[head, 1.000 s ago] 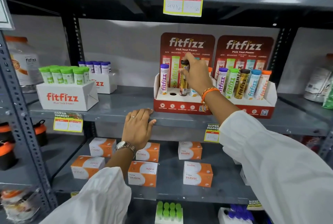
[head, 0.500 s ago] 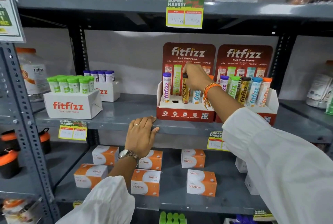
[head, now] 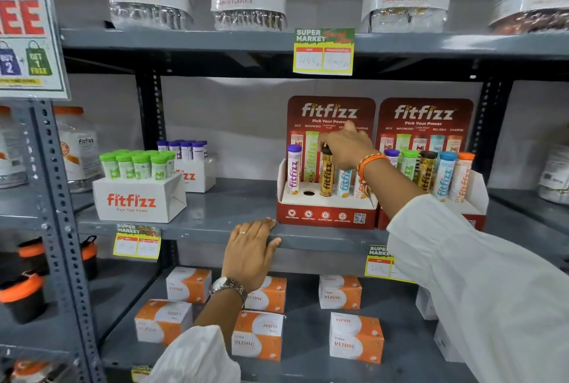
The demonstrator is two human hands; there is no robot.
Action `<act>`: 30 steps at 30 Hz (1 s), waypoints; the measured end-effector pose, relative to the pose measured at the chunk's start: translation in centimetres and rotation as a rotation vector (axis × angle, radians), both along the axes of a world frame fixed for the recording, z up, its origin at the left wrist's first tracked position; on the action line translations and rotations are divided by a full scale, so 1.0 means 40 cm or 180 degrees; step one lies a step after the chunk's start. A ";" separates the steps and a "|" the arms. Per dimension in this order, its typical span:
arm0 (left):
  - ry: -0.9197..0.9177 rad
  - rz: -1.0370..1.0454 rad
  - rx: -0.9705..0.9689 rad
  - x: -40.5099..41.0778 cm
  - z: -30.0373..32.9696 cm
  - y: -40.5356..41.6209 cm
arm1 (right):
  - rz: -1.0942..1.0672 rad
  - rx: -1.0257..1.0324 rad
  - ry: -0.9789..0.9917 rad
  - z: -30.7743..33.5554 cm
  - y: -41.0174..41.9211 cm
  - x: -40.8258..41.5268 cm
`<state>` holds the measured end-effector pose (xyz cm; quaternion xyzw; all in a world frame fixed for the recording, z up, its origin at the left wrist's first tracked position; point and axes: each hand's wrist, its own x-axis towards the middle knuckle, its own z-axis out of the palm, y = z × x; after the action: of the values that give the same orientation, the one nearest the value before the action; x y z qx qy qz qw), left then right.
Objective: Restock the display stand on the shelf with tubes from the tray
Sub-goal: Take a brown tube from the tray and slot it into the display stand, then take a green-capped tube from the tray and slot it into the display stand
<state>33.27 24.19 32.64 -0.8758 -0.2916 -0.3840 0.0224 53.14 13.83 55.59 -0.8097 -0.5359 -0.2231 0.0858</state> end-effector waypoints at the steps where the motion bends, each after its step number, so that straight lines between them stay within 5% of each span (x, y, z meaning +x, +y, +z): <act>1: -0.0007 0.0004 0.0000 0.000 0.000 -0.001 | -0.0015 0.0013 -0.0027 -0.001 0.000 0.004; 8: 0.0153 -0.0088 -0.0063 -0.019 0.011 -0.007 | 0.0015 0.0023 0.0055 -0.015 -0.005 -0.005; 13: -0.0248 0.0030 -0.0037 -0.160 -0.061 -0.026 | 0.0187 0.0902 0.0159 -0.031 -0.010 -0.041; 20: -0.0774 0.0720 -0.0446 -0.468 -0.264 -0.105 | 0.2163 0.2015 0.0258 -0.205 0.062 -0.344; 24: -0.0837 0.1376 -0.1034 -0.630 -0.403 -0.204 | 0.3060 0.1421 0.0639 -0.426 0.125 -0.549; 30: -0.0818 0.2082 -0.1765 -0.743 -0.663 -0.463 | 0.3762 -0.0596 0.1250 -0.835 0.163 -0.809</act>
<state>3.53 5.68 6.11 -0.6556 -0.6455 -0.3698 -0.1294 20.80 20.35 22.21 -0.4068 -0.8844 0.0626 0.2202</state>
